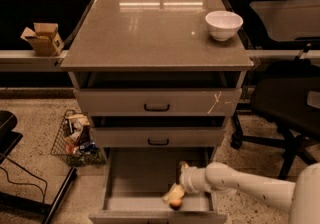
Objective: Place orange into bottom drawer
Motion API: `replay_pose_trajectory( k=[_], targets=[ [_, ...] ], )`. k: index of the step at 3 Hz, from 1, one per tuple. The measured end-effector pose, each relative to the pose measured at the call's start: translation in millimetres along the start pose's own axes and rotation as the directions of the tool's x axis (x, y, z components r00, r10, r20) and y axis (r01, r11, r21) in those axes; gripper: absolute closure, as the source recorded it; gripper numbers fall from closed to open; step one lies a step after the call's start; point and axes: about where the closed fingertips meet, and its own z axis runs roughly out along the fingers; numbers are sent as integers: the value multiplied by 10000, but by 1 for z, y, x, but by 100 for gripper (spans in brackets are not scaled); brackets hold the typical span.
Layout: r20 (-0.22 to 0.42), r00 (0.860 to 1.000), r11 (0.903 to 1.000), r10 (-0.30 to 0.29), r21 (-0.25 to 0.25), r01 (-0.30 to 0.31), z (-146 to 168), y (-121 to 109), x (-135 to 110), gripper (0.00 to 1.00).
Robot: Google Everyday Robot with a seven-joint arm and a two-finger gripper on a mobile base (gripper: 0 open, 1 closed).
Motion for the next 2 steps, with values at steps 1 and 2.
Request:
replay_pose_trajectory(
  k=[1,2],
  targets=[
    [-150,9999,10000,-30,1,30,-52,35,-13,0],
    [-1325,9905,9994,355,-1,-358,-100,78,-18,0]
  ],
)
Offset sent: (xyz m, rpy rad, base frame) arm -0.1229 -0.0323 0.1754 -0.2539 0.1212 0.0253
